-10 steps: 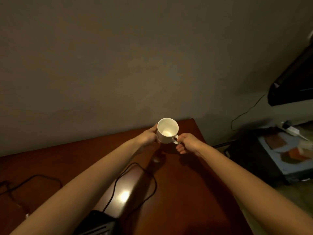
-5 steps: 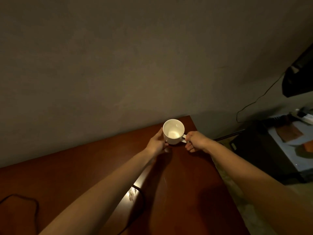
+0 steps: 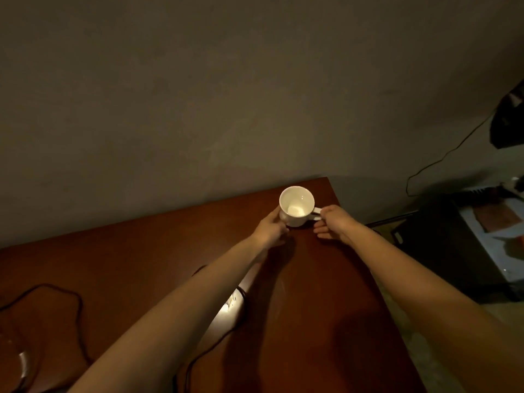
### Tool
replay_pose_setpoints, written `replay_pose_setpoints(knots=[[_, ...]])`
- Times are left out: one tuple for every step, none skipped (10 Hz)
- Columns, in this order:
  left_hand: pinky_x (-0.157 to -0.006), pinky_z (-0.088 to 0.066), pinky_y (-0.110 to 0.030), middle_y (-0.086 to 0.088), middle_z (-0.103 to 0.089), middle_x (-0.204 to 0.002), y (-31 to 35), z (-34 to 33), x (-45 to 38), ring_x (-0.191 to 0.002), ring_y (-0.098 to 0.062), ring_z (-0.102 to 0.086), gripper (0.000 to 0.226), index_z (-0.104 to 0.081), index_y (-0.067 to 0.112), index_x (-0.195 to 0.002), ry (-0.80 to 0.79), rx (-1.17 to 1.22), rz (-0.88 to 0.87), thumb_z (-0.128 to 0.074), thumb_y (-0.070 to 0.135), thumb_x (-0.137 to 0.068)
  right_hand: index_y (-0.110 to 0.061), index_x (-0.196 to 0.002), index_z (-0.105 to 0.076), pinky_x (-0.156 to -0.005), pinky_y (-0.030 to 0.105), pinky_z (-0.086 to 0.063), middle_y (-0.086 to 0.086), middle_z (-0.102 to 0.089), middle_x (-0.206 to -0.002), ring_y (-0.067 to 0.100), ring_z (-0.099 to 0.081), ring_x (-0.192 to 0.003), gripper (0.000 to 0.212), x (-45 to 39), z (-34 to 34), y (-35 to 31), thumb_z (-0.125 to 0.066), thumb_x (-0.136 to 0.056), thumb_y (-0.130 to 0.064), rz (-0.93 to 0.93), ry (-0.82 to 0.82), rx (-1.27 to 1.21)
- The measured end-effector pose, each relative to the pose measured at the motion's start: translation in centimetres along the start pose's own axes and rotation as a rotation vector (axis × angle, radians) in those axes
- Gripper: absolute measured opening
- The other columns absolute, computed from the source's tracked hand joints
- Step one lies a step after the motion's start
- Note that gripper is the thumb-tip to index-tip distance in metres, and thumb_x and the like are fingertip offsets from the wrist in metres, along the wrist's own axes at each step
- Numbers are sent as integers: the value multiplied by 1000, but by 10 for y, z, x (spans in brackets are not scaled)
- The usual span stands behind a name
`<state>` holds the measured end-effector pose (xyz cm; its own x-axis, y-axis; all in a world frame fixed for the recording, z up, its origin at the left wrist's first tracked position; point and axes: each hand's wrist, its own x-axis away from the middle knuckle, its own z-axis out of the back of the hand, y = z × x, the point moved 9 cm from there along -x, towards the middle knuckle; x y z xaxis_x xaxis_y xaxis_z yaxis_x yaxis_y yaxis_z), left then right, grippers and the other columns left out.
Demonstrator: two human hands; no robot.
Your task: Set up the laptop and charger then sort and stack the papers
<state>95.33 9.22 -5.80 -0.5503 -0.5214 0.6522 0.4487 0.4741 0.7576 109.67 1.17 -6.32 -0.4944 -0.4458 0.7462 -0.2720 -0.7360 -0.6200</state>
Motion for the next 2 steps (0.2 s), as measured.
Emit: replay_pose_setpoints(knots=[[-74,-45,-27,-12,-60,-124,-10,2,21,-102,-18,-58,47,-39,19,-143,-36,-96,27,-49,11,-97,-11,-149,-17,-74,36,-51,22,-54,-107,34,-61,-97,50,8,0,-1,-35,-102,-13,12,50,-92],[-82,-45,-35,-15,-58,-128,-19,8,49,-93,-17,-58,39,-47,12,-135,-98,-262,31,-50,8,-97,-7,-143,-32,-74,35,-51,15,-60,-92,25,-63,-79,43,27,-9,-3,-38,-100,-9,6,40,-168]])
